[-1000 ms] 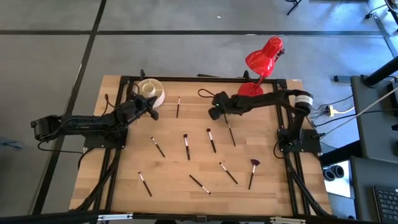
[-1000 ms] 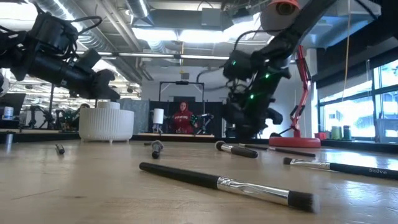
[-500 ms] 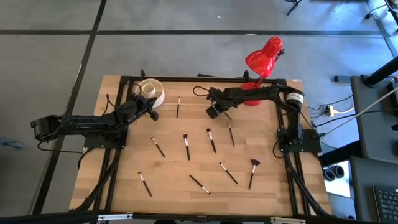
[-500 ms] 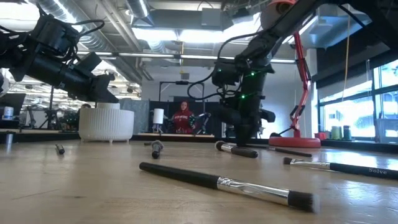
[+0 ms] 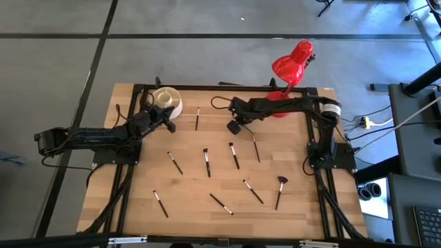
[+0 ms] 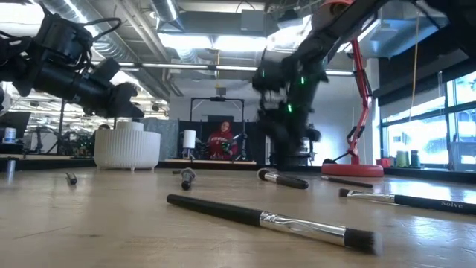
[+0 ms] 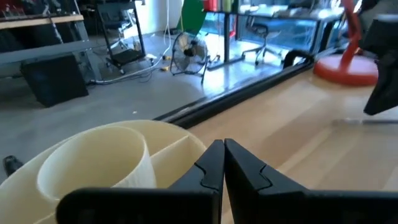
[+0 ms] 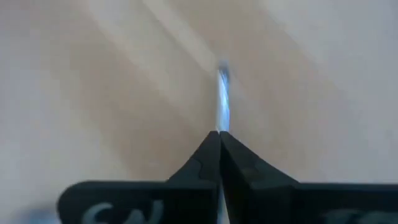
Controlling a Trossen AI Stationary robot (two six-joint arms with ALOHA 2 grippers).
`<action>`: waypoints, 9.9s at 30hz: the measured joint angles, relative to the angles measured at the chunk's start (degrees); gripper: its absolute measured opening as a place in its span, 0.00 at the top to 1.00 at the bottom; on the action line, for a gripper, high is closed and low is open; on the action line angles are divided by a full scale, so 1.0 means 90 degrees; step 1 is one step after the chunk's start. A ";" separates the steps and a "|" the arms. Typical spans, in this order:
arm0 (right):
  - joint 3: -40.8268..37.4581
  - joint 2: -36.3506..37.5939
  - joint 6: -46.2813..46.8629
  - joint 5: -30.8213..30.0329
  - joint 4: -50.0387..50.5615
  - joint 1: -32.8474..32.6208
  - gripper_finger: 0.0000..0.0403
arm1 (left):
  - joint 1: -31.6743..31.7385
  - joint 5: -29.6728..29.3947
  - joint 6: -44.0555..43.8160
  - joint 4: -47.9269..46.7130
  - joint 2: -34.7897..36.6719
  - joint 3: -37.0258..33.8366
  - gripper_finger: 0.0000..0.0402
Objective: Put items in baskets/containers
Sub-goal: Put the eyeshadow brush into the organizer
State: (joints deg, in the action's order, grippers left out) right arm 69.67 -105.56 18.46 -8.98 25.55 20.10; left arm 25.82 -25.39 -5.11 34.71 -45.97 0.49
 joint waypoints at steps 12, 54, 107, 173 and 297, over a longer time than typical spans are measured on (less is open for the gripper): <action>0.0017 0.0098 -0.0730 0.0915 -0.1647 0.0004 0.98 | -0.0002 0.1636 -0.0038 0.0803 -0.0006 0.0005 0.98; 0.0833 -0.1034 -0.1598 0.1087 -0.0615 0.0417 0.99 | -0.0002 0.1112 -0.0504 0.0787 -0.0006 0.0005 0.97; -0.0420 -0.0762 -0.2266 0.2651 -0.9381 -0.0685 1.00 | -0.1129 0.2810 0.0209 0.2027 -0.2203 0.1583 0.71; -0.1324 0.2443 -0.0932 -0.0737 -0.2325 -0.0333 0.62 | 0.0933 0.0595 -0.0733 -0.5268 -0.1159 0.4484 0.58; -0.1440 0.2570 -0.1785 0.0447 -0.1937 0.0131 0.62 | 0.1212 -0.6751 -0.3041 -0.5520 -0.3814 0.4561 0.95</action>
State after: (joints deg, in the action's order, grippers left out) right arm 56.71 -82.43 2.39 -4.95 8.12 21.28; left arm 36.73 -86.14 -32.47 -14.96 -80.29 41.54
